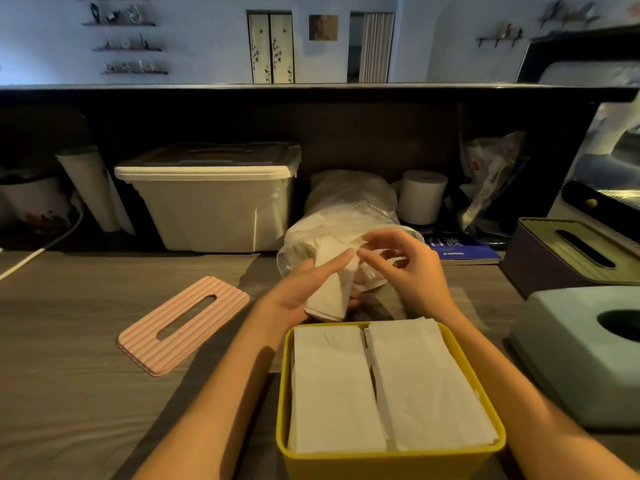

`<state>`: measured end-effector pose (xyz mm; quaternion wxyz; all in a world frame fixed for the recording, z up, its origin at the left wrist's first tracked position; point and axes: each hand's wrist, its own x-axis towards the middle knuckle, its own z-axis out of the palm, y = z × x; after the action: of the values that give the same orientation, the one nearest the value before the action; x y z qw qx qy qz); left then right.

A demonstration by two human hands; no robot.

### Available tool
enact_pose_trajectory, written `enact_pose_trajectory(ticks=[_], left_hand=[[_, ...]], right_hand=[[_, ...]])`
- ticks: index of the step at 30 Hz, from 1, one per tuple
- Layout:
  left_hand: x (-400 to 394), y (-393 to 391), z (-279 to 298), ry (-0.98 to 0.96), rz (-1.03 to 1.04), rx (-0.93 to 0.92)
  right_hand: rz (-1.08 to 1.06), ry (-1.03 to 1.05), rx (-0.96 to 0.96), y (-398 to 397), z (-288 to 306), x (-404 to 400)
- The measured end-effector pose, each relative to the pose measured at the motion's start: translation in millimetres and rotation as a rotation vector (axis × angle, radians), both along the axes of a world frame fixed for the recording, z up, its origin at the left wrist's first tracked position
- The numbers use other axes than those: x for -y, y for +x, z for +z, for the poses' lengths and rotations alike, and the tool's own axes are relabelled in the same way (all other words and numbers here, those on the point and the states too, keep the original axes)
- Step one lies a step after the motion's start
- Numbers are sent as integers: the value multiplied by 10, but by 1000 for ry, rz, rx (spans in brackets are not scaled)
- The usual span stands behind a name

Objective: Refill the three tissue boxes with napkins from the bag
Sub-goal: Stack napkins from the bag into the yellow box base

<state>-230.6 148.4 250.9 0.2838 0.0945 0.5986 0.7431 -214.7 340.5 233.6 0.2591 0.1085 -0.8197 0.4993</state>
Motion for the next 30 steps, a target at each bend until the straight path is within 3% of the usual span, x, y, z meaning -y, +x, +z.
enact_pose_trajectory(ticks=[5,10,26,30], left_hand=[[197,-102,23,100,273,-67],[157,-108,25,144,350,-120],[119,-94,48,157,510,-133],[111,-90,41,130,512,-134]], right_hand=[[-130,244,74,-108,-125,-54],[-92,468,151,-186,-268,-49],[-168,399,-237,-198,-176,8],[-86,128,-171,8,90,27]])
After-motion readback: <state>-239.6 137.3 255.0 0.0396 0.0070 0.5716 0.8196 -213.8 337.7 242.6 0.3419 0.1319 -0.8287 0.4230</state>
